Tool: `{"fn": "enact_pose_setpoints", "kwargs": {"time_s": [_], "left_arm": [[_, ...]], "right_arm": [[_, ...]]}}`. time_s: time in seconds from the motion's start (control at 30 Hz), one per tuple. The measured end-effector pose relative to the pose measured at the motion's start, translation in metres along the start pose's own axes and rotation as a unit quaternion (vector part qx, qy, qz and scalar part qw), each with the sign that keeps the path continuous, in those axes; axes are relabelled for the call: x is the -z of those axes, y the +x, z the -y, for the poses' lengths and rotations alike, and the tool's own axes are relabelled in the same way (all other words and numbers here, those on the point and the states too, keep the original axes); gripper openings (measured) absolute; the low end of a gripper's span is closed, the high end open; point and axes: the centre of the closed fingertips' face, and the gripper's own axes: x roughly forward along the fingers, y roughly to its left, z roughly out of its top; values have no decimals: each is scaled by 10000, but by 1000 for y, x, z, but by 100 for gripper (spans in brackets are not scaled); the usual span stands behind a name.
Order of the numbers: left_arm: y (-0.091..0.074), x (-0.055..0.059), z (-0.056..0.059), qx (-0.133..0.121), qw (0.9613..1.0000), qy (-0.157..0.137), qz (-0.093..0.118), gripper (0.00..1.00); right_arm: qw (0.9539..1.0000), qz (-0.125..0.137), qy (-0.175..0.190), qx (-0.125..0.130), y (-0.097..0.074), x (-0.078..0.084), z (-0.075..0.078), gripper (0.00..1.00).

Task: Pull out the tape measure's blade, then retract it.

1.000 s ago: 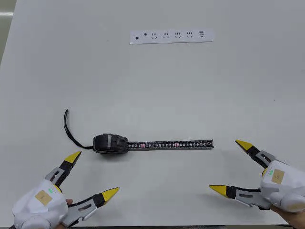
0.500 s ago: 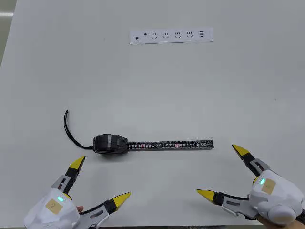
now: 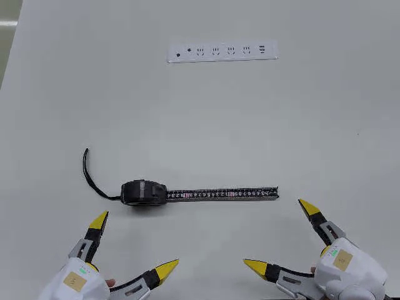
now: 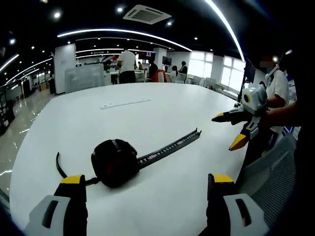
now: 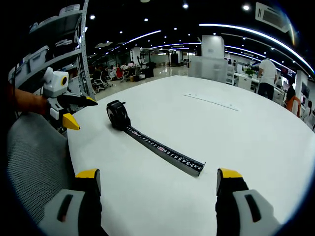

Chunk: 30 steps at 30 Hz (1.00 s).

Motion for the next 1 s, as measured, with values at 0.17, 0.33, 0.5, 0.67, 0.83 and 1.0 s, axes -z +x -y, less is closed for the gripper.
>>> {"fn": "enact_pose_setpoints", "kwargs": {"time_s": [0.17,0.33,0.5,0.67,0.83,1.0], "left_arm": [[-2,1,4,-23,10000,-31,-39,100],[-4,-2,3,-160,9998,-82,18,100],[-5,-7,5,-264,9996,-52,79,100],[-5,-7,10,-188,9998,-50,61,100],[-4,-8,15,-168,9998,-56,49,100],[-2,-10,15,-231,9997,3,32,100]], "right_arm": [[10000,-5,49,26,-1,0,-5,100],[10000,14,51,24,-2,-1,-8,100],[10000,-6,34,21,-2,-2,-9,100],[10000,-3,27,25,-2,-3,-8,100],[10000,-27,-7,-10,-1,-1,-8,100],[9999,-42,-88,-62,0,0,-8,99]]}}
